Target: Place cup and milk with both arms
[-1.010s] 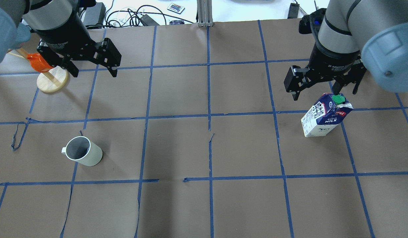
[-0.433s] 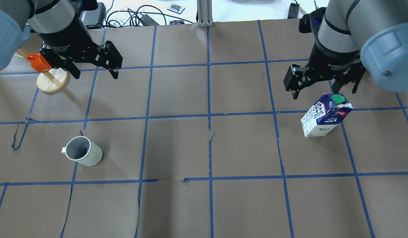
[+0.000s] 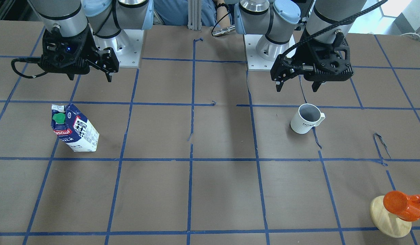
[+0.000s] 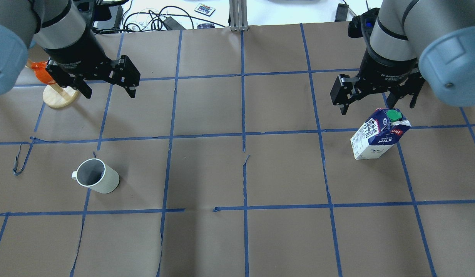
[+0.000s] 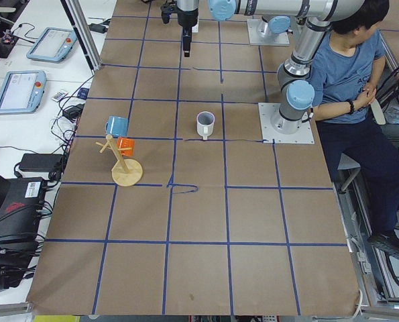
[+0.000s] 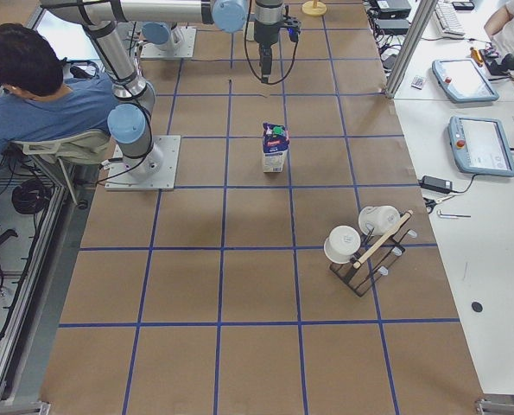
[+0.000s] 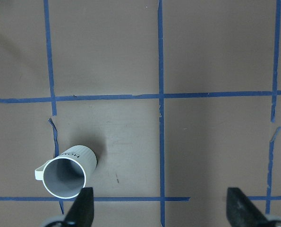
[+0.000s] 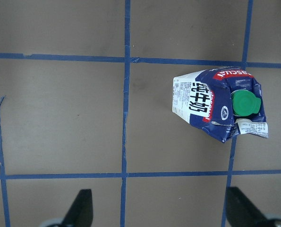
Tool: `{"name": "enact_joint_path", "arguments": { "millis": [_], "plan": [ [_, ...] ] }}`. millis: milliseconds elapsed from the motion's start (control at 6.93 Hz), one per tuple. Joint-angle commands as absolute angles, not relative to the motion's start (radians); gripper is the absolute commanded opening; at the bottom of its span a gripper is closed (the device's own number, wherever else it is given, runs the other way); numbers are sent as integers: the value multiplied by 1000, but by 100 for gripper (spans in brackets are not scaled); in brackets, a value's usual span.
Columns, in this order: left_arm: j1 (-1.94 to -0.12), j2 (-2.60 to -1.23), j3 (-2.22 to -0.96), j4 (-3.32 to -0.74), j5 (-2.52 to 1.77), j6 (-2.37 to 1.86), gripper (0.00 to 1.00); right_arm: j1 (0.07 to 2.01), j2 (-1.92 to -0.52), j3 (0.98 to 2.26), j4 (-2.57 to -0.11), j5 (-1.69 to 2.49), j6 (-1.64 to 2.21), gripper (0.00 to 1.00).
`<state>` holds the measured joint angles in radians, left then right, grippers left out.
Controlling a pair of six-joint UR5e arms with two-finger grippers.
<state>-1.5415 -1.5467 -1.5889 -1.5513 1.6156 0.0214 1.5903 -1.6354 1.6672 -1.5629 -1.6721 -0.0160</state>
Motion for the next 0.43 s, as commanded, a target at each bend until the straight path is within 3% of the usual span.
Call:
{"name": "enact_joint_path", "arguments": {
  "millis": [0,288],
  "plan": [
    [-1525,-1537,-1612,-1539,1646,26,100,1591,-1635,1667,-1565,-1674,-15,100],
    [-1510,-1531,-1685,-1536,1664,25,100,1591,-1634,1667,-1562,-1678,-17,100]
  ]
}}
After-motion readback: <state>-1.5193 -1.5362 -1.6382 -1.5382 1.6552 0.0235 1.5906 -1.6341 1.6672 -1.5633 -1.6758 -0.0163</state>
